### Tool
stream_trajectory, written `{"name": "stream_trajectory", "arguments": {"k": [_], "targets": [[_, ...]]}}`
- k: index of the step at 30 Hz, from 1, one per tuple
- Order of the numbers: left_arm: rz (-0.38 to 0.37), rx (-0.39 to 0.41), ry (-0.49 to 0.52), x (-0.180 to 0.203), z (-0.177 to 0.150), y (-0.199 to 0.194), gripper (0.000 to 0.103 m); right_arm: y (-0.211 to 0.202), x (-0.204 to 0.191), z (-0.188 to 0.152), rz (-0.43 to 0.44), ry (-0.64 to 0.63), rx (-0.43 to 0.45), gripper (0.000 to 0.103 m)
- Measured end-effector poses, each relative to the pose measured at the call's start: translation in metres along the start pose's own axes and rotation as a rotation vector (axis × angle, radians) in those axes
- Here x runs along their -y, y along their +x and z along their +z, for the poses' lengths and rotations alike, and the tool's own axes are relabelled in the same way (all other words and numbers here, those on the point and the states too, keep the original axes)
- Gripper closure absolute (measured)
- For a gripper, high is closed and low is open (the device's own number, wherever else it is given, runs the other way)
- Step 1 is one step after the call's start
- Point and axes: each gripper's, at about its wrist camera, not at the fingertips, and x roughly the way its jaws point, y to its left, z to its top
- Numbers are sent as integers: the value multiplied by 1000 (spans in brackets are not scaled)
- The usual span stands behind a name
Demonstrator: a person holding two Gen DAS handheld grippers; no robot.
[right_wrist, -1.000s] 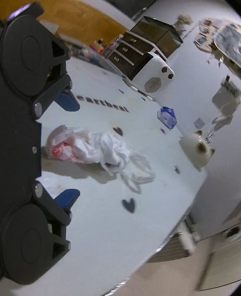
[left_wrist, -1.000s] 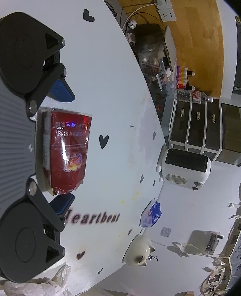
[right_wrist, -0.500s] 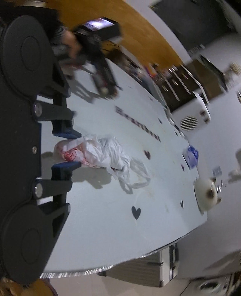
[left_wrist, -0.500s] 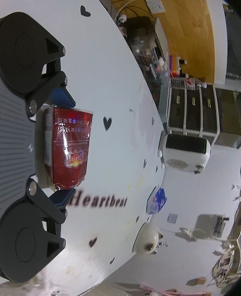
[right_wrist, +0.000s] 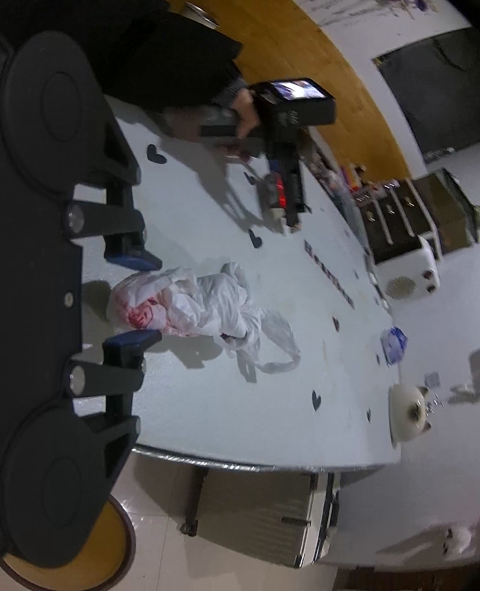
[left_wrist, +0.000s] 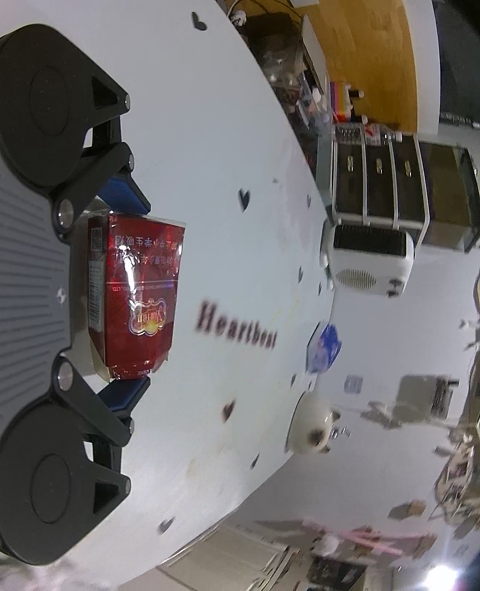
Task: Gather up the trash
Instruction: 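Carry the red pack and white bag in both tools over the wastebasket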
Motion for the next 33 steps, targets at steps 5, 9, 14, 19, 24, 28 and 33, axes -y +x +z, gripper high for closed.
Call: {"name": "stream_trajectory", "arguments": {"k": [5,9,14,19,24,28,33], "targets": [[-18,20,-4,13,-21,-27,12,1,-6,-5,-23,5,115,34],[-18,35,-27,17,-35,-49,12,10,-12,-6,-72,-20,137,35],[-13,33,-94,20,-58,-79,12,20,-5,-11,-81,26,136,47],[-40,37,-143,25,-79,-107,12,22,1,-17,-62,38,130,65],[-5,39,-88,40,-92,-129,12,10,6,-24,-30,49,122,75],[-8,37,-61,54,-104,-147,12,-4,7,-30,-31,24,130,79],[-3,60,-45,68,-113,-172,12,-23,8,-36,-38,0,145,81]]}}
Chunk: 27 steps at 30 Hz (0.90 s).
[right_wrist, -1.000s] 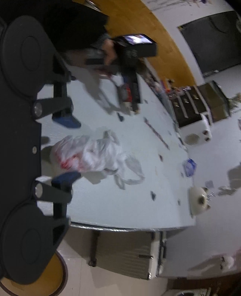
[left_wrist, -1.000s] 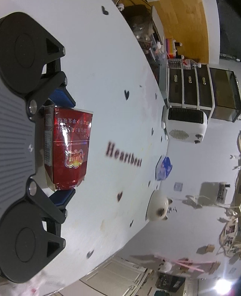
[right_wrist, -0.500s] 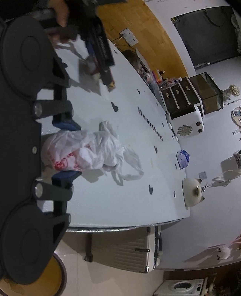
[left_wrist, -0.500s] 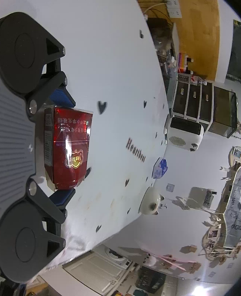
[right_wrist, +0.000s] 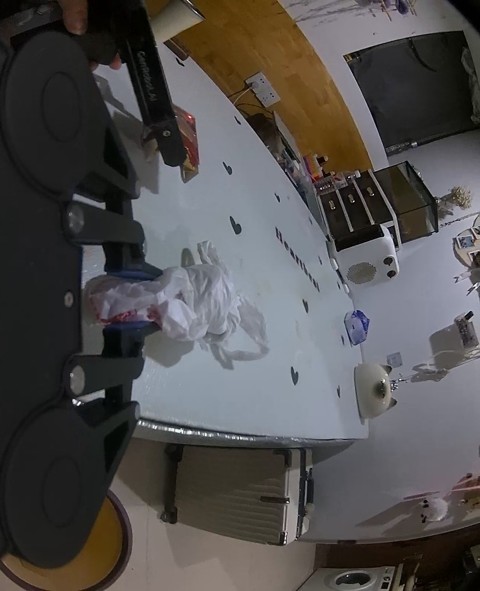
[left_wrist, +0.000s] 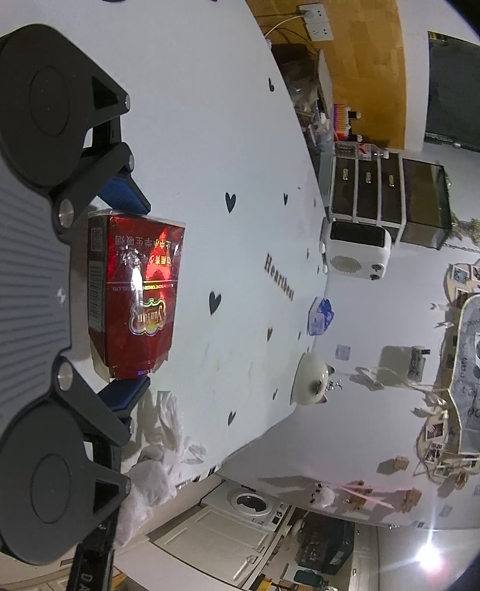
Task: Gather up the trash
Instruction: 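Carry the red pack and white bag in both tools over the wastebasket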
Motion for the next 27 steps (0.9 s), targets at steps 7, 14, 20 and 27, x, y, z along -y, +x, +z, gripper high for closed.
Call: {"name": "stream_trajectory", "arguments": {"k": [7,14,20,27], "targets": [[7,47,33,21,-3,-37,12,-29,6,-2,-17,-16,41,81],[3,59,64,46,-11,-63,12,-63,12,-6,-31,-28,101,81],[-3,62,76,66,-18,-76,12,-97,19,-12,-41,-55,148,82],[-40,74,109,98,-26,-90,12,-133,34,-18,-83,-60,190,81]]}}
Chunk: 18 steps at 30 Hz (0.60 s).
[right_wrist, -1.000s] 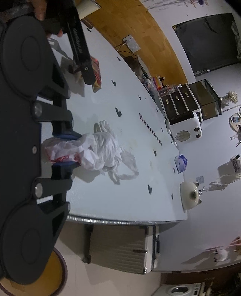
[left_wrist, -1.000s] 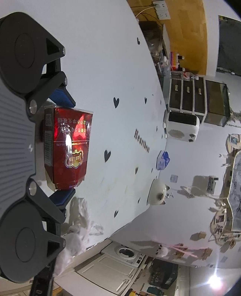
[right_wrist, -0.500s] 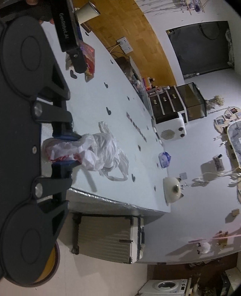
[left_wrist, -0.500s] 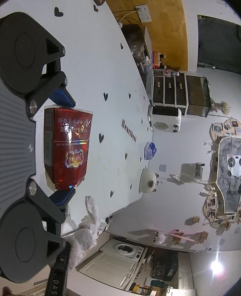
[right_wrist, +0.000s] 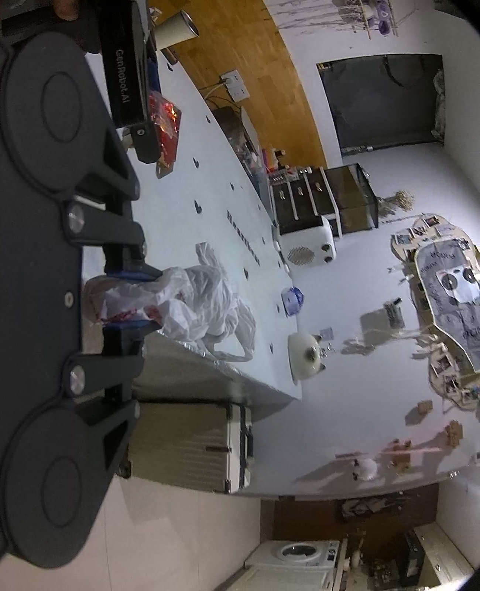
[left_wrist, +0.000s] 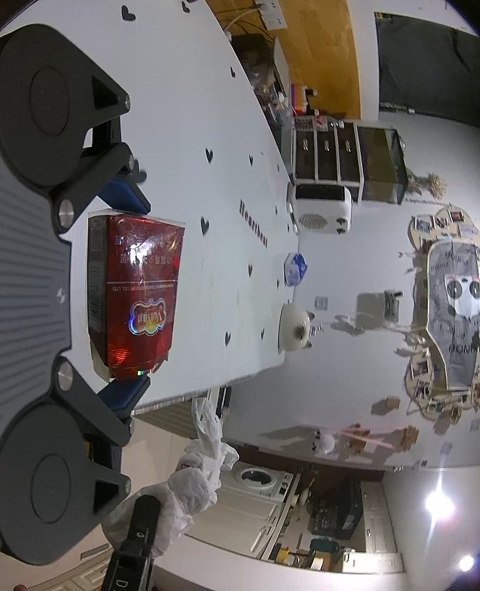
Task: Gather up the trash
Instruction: 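Carry the red pack and white bag in both tools over the wastebasket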
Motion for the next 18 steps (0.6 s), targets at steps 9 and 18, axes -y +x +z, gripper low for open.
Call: {"name": "stream_trajectory", "arguments": {"k": [9,18], "targets": [[-72,16,43,50,0,-1,12,-30,46,-5,-81,21,30,81],[-165,-37,95,117,-13,26,12,-47,103,-18,-172,65,15,81]]}}
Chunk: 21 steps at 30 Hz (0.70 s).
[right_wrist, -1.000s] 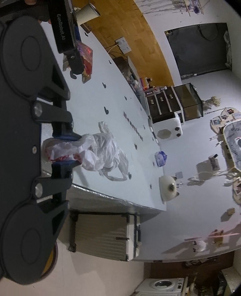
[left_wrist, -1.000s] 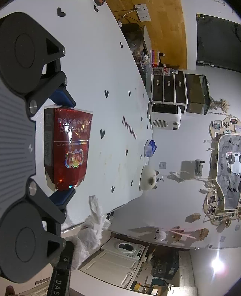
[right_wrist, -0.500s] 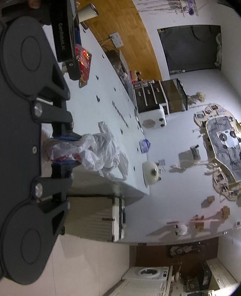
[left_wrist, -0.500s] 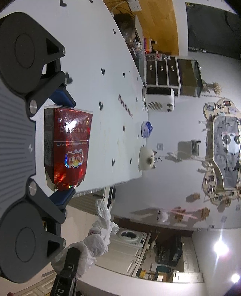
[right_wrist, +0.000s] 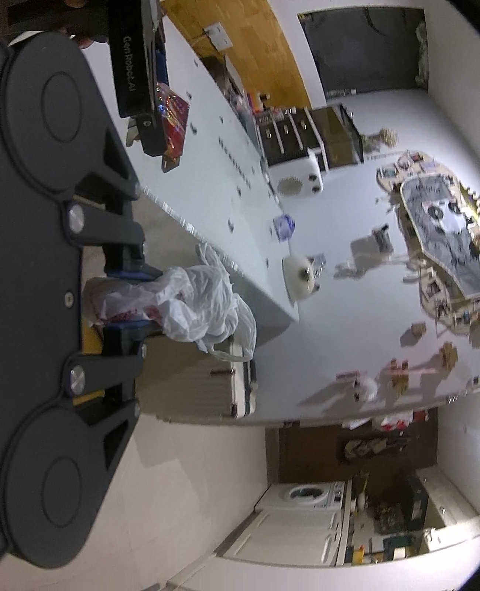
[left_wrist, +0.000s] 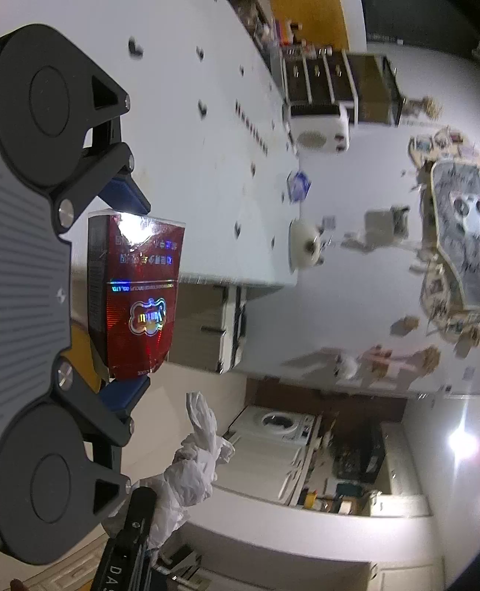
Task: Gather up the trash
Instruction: 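Carry the red pack and white bag in both tools over the wastebasket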
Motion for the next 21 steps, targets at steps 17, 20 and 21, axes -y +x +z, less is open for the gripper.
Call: {"name": "stream_trajectory", "arguments": {"k": [17,20,21], "targets": [[-68,-181,53,77,-32,119,12,44,108,-42,-143,112,-146,81],[-83,-217,39,82,-39,141,12,58,118,-48,-150,131,-175,81],[-91,-234,35,84,-43,149,12,63,122,-50,-149,139,-186,81]]}}
